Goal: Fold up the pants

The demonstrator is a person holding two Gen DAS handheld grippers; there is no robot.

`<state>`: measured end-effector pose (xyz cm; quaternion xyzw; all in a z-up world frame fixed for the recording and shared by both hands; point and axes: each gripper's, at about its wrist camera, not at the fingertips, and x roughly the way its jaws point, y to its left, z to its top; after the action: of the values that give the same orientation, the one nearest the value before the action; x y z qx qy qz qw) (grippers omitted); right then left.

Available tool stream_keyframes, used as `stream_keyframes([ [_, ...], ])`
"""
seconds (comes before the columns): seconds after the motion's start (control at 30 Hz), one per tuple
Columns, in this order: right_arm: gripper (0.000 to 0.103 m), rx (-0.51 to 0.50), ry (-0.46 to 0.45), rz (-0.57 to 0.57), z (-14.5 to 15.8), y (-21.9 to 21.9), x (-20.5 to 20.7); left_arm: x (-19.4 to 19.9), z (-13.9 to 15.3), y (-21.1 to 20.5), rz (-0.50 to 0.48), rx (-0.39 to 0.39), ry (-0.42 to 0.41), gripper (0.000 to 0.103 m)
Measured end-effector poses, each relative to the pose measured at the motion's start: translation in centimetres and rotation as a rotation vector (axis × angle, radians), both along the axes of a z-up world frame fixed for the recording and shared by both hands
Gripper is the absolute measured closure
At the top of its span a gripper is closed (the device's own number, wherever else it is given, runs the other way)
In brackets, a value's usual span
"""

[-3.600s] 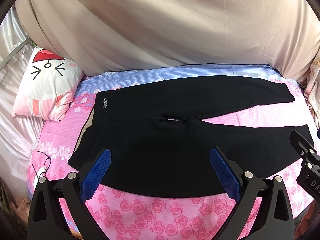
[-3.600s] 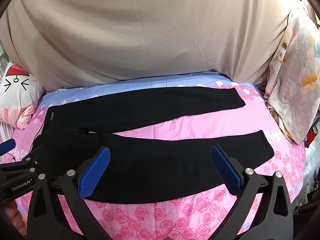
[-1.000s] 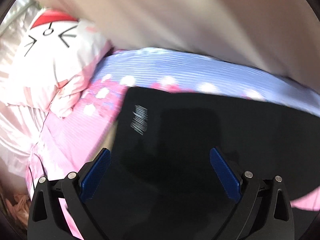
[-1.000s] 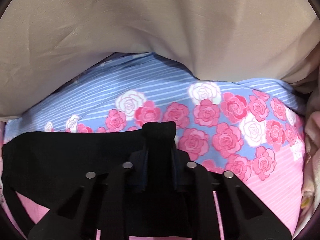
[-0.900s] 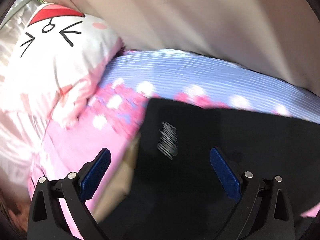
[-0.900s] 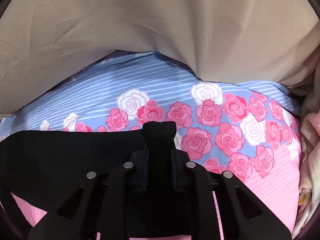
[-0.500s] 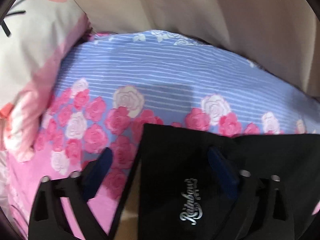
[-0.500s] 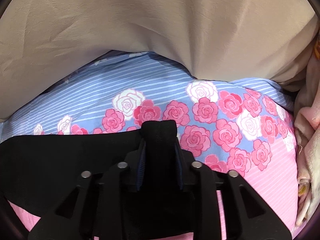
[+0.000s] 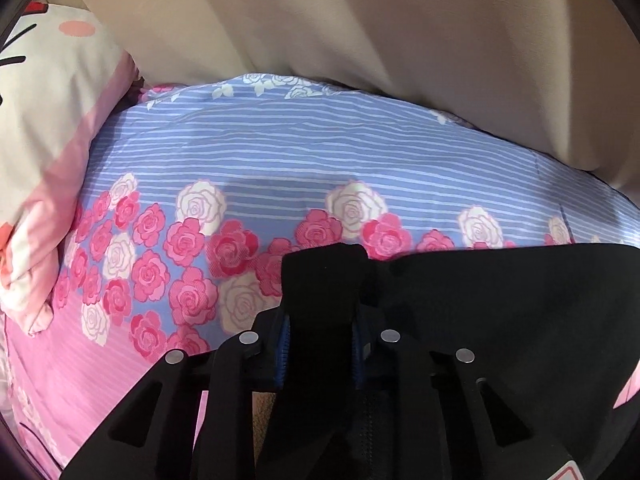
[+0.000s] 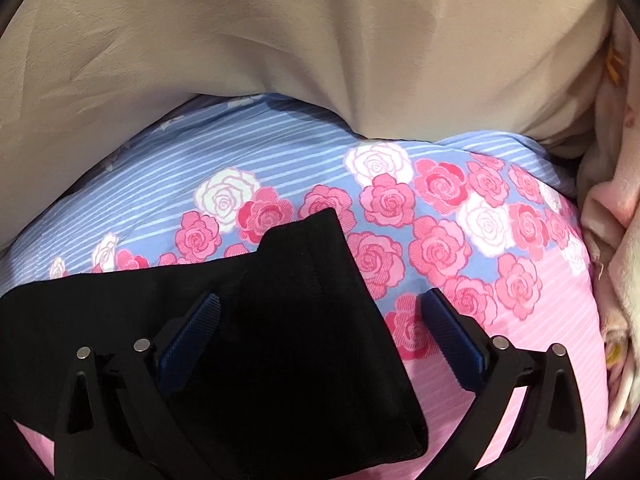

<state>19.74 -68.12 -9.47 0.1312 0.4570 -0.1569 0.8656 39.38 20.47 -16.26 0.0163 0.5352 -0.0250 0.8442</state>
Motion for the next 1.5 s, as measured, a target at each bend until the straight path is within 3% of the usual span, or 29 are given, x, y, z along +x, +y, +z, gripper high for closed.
stream_keyframes([
  [0.03, 0.026, -0.005, -0.007, 0.024, 0.4, -0.3, -0.6, -0.3, 0.2, -0.2, 0.002, -0.001, -0.005, 0.084],
  [0.07, 0.049, -0.004, -0.012, 0.045, 0.7, -0.2, -0.7, -0.8, 0.6, -0.3, 0.003, -0.002, -0.013, 0.084],
  [0.1, 0.06, 0.005, -0.014, 0.059, 1.1, -0.3, -0.6, -1.2, 1.3, -0.5, 0.003, -0.004, -0.029, 0.085],
  [0.13, 0.078, 0.019, -0.01, 0.07, 1.5, -0.4, -0.4, -1.3, 1.7, -0.5, 0.004, -0.006, -0.036, 0.085],
  [0.17, 0.085, 0.036, -0.004, 0.086, 1.7, -0.4, -0.3, -1.7, 2.3, -0.6, 0.002, -0.015, -0.045, 0.086],
  [0.23, 0.09, 0.004, 0.024, 0.145, 2.5, 0.5, -0.1, -2.3, 3.9, -0.4, -0.005, -0.023, -0.056, 0.086],
  [0.3, 0.09, -0.011, 0.007, 0.176, 3.9, 1.2, -0.5, -3.0, 5.3, -0.1, -0.01, -0.032, -0.075, 0.087],
  [0.5, 0.09, -0.04, -0.168, 0.249, 12.5, 2.5, -6.1, -9.1, 12.2, 0.8, -0.047, -0.112, -0.159, 0.087],
  [0.6, 0.09, -0.093, -0.227, 0.319, 16.6, 4.3, -11.4, -14.3, 15.1, 0.9, -0.112, -0.137, -0.194, 0.087],
  [0.7, 0.09, -0.134, -0.211, 0.349, 17.6, 5.5, -15.9, -20.9, 16.2, 1.7, -0.15, -0.154, -0.188, 0.087],
  [0.83, 0.084, -0.154, -0.086, 0.344, 14.4, 7.0, -22.6, -28.9, 13.0, 4.1, -0.104, -0.117, -0.104, 0.085],
  [0.93, 0.078, -0.125, 0.105, 0.279, 7.2, 6.0, -25.6, -30.9, 7.5, 5.8, -0.013, -0.088, 0.009, 0.084],
  [1.03, 0.063, -0.07, 0.223, 0.183, 2.6, 4.7, -28.0, -31.5, 2.0, 6.9, 0.059, -0.078, 0.114, 0.081],
  [1.1, 0.055, -0.051, 0.216, 0.115, 1.9, 3.8, -29.6, -31.8, 0.8, 7.2, 0.08, -0.091, 0.117, 0.078],
  [1.17, 0.035, -0.036, 0.186, 0.038, 2.7, 3.2, -31.6, -31.8, 1.5, 7.3, 0.089, -0.108, 0.085, 0.078],
  [1.23, 0.035, 0.0, 0.131, -0.018, 4.4, 3.2, -33.1, -31.7, 2.6, 7.4, 0.07, -0.1, 0.064, 0.077],
  [1.33, 0.033, 0.159, 0.015, -0.097, 6.4, 2.6, -34.3, -31.2, 4.2, 7.7, 0.043, -0.095, 0.046, 0.076],
  [1.37, 0.026, 0.204, -0.026, -0.119, 6.6, 2.5, -34.5, -31.0, 4.3, 7.9, 0.041, -0.095, 0.044, 0.075],
  [1.5, 0.024, 0.283, -0.042, -0.167, 5.2, 2.5, -33.4, -30.9, 3.9, 8.0, 0.04, -0.065, 0.073, 0.073],
])
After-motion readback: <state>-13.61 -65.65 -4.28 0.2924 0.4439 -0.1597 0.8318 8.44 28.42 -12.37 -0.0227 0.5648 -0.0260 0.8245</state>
